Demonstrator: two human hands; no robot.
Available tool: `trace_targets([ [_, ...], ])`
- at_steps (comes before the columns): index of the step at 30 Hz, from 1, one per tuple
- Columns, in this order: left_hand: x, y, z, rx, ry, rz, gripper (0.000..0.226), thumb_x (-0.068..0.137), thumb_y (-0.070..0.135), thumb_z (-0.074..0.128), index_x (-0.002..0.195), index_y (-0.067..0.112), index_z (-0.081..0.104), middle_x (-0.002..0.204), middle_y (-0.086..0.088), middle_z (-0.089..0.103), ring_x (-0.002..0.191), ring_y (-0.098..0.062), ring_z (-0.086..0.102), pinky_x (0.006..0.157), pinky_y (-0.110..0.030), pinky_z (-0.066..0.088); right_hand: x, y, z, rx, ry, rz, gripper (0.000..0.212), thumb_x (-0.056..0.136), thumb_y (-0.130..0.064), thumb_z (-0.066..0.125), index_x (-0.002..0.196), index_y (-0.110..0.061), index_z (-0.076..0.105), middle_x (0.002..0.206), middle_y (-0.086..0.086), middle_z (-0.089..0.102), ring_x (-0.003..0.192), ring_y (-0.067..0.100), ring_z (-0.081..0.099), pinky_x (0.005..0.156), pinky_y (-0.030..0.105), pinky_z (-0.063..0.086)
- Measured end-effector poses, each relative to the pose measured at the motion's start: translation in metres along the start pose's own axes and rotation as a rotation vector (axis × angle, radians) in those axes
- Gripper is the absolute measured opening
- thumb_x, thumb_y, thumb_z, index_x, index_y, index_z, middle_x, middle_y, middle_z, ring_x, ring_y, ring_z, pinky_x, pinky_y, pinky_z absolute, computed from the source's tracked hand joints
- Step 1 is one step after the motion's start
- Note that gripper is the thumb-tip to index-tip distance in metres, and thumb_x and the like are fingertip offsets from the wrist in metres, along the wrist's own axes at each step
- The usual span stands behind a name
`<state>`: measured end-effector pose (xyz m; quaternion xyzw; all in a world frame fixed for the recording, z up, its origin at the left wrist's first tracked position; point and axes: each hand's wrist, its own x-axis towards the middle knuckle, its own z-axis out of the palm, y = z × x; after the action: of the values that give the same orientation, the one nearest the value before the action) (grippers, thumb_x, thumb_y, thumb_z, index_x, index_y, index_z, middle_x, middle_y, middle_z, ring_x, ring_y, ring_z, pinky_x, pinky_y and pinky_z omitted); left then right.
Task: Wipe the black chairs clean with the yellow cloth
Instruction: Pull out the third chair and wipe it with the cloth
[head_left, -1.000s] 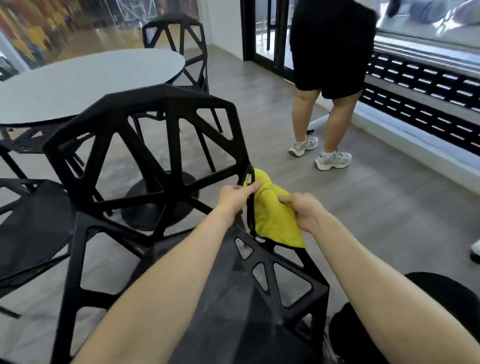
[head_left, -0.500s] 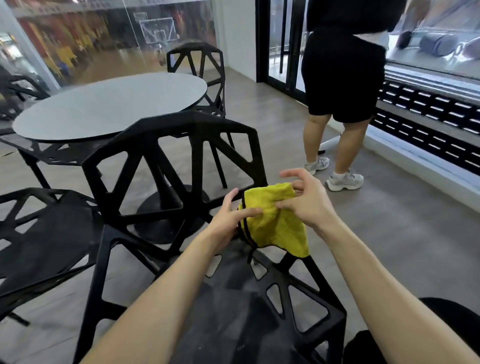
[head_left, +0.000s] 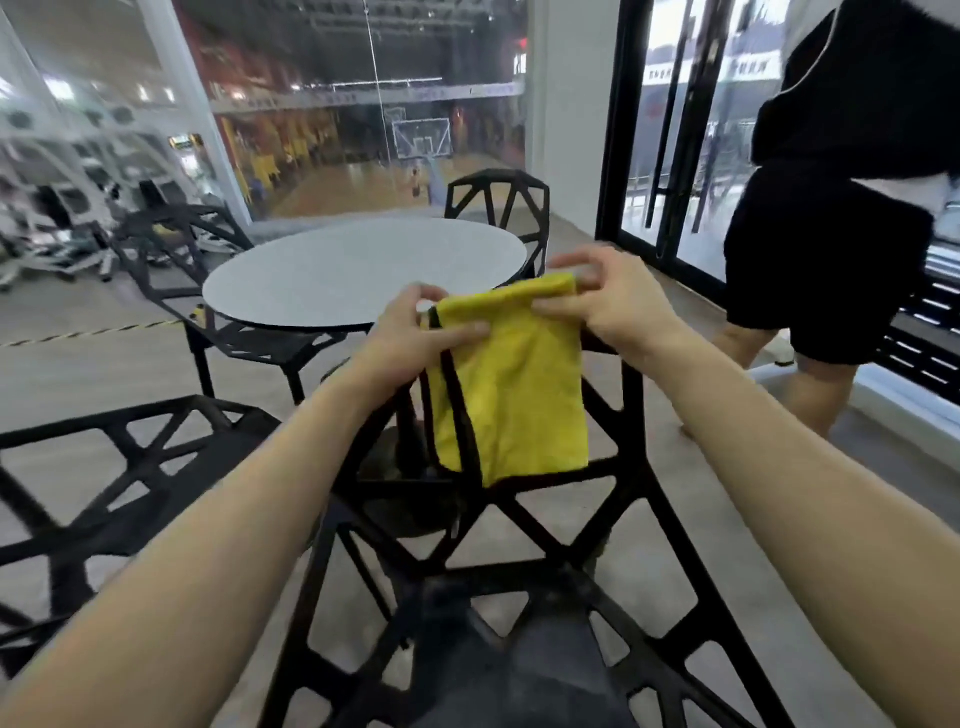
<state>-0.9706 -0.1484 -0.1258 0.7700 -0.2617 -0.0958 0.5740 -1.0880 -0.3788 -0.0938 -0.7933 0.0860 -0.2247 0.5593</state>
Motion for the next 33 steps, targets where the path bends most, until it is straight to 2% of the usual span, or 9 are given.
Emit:
trace_targets([
  [3,0.046,0.029,-0.026,0.242,0.102,0.009,0.071,0.084,0.056,0.088,0.136,0.024,0.052,0.119,-0.001,0.070,0.106,-0.024,0.073,0.096,-0.049,0.060,0.063,-0.010,0.018,-0.530,0.273,-0.202,0.065,0.088,-0.022,0.082,0.144,-0.010,0.052,0.135,0.011,0.062,0.123,0.029,0.060,0.105,0.040,0.049],
  [6,0.060,-0.009,-0.055,0.675,0.162,-0.112,0.057,0.103,0.068,0.051,0.134,0.020,0.054,0.127,-0.006,0.070,0.115,-0.031,0.066,0.099,-0.045,0.051,0.074,0.037,0.063,-0.893,0.049,-0.302,0.052,0.106,-0.054,0.049,0.145,-0.019,0.055,0.140,0.010,0.060,0.133,0.034,0.053,0.111,0.046,0.040],
  [9,0.033,-0.057,-0.068,0.584,0.109,-0.292,0.062,0.108,0.062,0.021,0.102,0.018,0.064,0.093,-0.011,0.078,0.076,-0.025,0.074,0.073,-0.032,0.055,0.065,0.088,0.093,-1.201,0.023,-0.440,0.071,0.105,-0.071,0.019,0.148,-0.022,0.048,0.127,0.010,0.063,0.119,0.035,0.056,0.102,0.051,0.043],
  [12,0.021,-0.094,-0.065,0.453,0.252,-0.260,0.053,0.112,0.028,0.029,0.073,0.011,0.061,0.061,-0.008,0.071,0.037,-0.012,0.058,0.059,-0.032,0.048,0.071,0.089,0.089,-1.164,0.073,-0.489,0.079,0.104,-0.076,0.024,0.153,-0.017,0.046,0.126,0.011,0.066,0.117,0.034,0.060,0.099,0.050,0.047],
  [19,0.023,-0.108,-0.061,0.406,0.366,-0.193,0.064,0.107,0.033,0.030,0.064,-0.003,0.061,0.052,-0.006,0.064,0.048,-0.029,0.062,0.071,-0.046,0.057,0.112,0.025,0.044,-0.901,-0.488,-0.053,0.068,0.082,-0.078,0.070,0.128,-0.028,0.068,0.118,-0.004,0.070,0.109,0.022,0.065,0.091,0.038,0.049],
  [24,0.019,-0.099,-0.060,0.429,0.357,-0.155,0.061,0.108,0.025,0.028,0.062,0.001,0.060,0.051,-0.006,0.061,0.055,-0.033,0.063,0.073,-0.043,0.057,0.113,0.004,0.042,-0.786,-0.063,-0.216,0.056,0.080,-0.067,0.080,0.086,-0.013,0.066,0.083,0.007,0.066,0.084,0.030,0.065,0.077,0.044,0.052],
  [28,0.016,-0.096,-0.059,0.384,0.358,-0.195,0.062,0.109,0.028,0.028,0.069,-0.006,0.062,0.040,-0.003,0.056,0.048,-0.026,0.057,0.061,-0.034,0.048,0.098,-0.021,0.026,-0.786,0.499,-0.347,0.053,0.097,-0.053,0.069,0.120,-0.006,0.057,0.113,0.015,0.065,0.103,0.036,0.062,0.089,0.047,0.047],
  [30,0.014,-0.092,-0.059,0.385,0.339,-0.202,0.059,0.108,0.026,0.029,0.077,-0.010,0.063,0.039,0.000,0.057,0.051,-0.027,0.059,0.065,-0.036,0.050,0.092,-0.013,0.041,-0.852,0.520,-0.338,0.059,0.103,-0.049,0.061,0.133,0.001,0.048,0.129,0.023,0.056,0.113,0.042,0.058,0.097,0.052,0.046],
  [33,0.010,-0.087,-0.059,0.387,0.322,-0.197,0.055,0.107,0.025,0.029,0.081,-0.009,0.064,0.041,0.001,0.059,0.053,-0.028,0.061,0.071,-0.039,0.055,0.076,0.036,0.093,-0.926,0.287,-0.368,0.055,0.104,-0.040,0.055,0.135,0.004,0.047,0.122,0.028,0.062,0.110,0.047,0.059,0.109,0.060,0.041],
])
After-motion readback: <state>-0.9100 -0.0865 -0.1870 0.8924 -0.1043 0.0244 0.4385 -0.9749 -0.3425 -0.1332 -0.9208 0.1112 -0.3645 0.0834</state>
